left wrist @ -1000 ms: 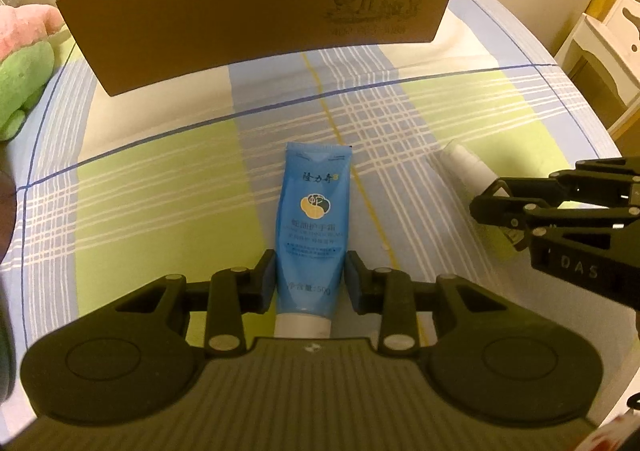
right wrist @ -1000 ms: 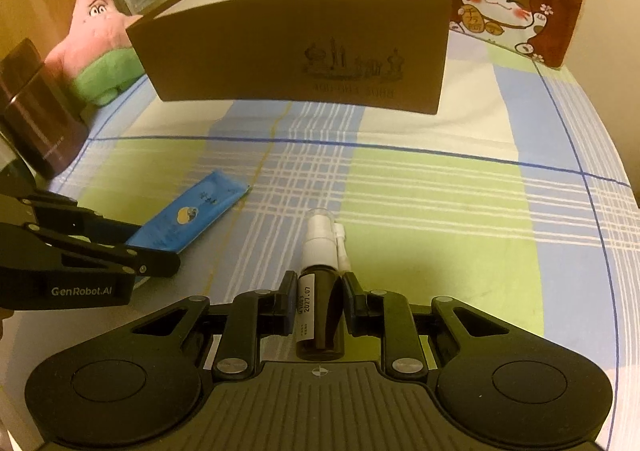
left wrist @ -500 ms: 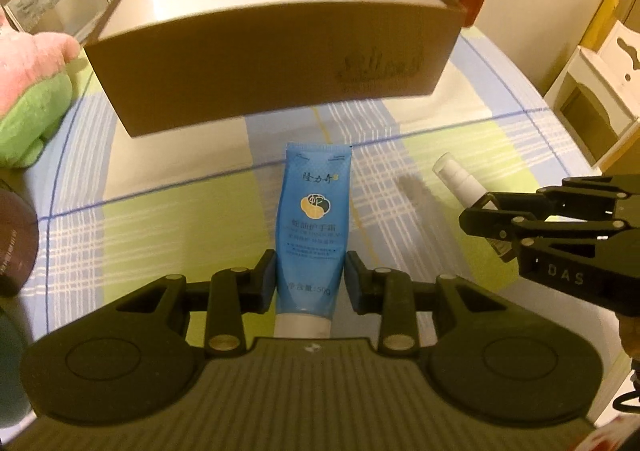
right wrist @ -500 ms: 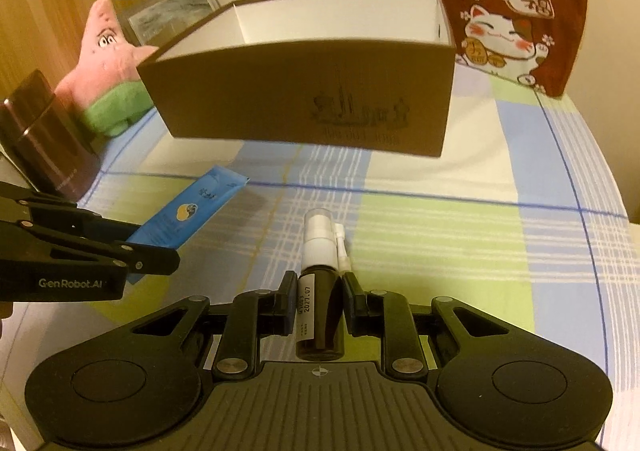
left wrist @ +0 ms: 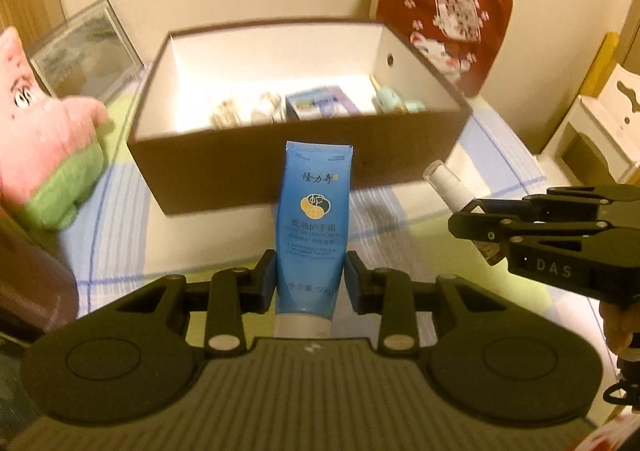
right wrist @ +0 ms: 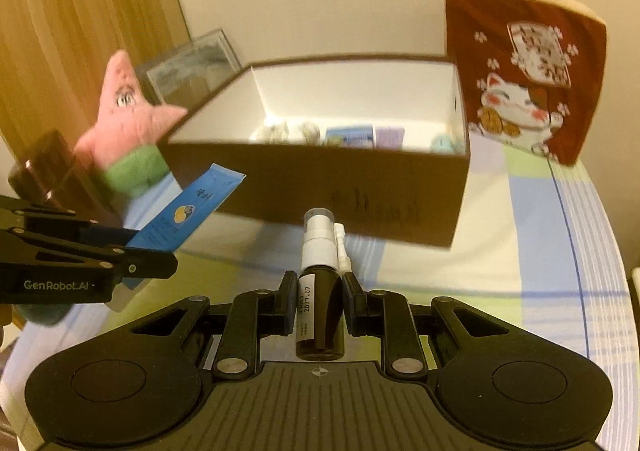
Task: Organize rigid objects
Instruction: 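Carry the blue tube and dropper bottle with both tools over the brown box, then open both tools to drop the blue tube and dropper bottle into the box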
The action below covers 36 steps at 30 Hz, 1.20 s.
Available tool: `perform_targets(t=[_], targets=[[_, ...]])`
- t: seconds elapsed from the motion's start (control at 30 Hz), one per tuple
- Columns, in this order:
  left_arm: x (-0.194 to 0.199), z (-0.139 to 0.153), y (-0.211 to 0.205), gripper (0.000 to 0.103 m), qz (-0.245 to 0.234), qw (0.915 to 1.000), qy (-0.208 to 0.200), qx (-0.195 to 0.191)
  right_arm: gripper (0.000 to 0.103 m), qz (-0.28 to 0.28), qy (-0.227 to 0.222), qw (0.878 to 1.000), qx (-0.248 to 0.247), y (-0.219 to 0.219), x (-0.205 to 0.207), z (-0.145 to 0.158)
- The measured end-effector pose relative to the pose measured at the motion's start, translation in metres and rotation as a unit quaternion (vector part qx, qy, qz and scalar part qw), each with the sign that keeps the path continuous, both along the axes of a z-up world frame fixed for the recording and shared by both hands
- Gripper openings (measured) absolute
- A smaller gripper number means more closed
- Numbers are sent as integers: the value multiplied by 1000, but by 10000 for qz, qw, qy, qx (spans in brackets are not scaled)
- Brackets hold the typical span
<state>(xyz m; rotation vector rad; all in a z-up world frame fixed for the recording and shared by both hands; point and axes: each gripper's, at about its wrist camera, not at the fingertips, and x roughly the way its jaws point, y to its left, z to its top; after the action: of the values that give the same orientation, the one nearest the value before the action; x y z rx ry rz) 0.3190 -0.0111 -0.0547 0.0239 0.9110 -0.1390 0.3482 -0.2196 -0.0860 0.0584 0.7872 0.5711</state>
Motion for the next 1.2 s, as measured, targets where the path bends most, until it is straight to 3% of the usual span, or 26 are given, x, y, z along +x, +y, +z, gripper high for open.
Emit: perform_targets(t=[0.53, 0.83, 1.2], targets=[[78, 38, 15, 32, 144, 9985, -532, 76, 24, -47, -489, 9983, 325, 13, 79, 43], [135, 32, 16, 32, 146, 9991, -374, 143, 24, -98, -460, 9986, 245, 28, 131, 40], [202, 1, 21, 32, 169, 9991, -36, 384, 24, -83, -227, 9997, 8, 44, 192, 15]])
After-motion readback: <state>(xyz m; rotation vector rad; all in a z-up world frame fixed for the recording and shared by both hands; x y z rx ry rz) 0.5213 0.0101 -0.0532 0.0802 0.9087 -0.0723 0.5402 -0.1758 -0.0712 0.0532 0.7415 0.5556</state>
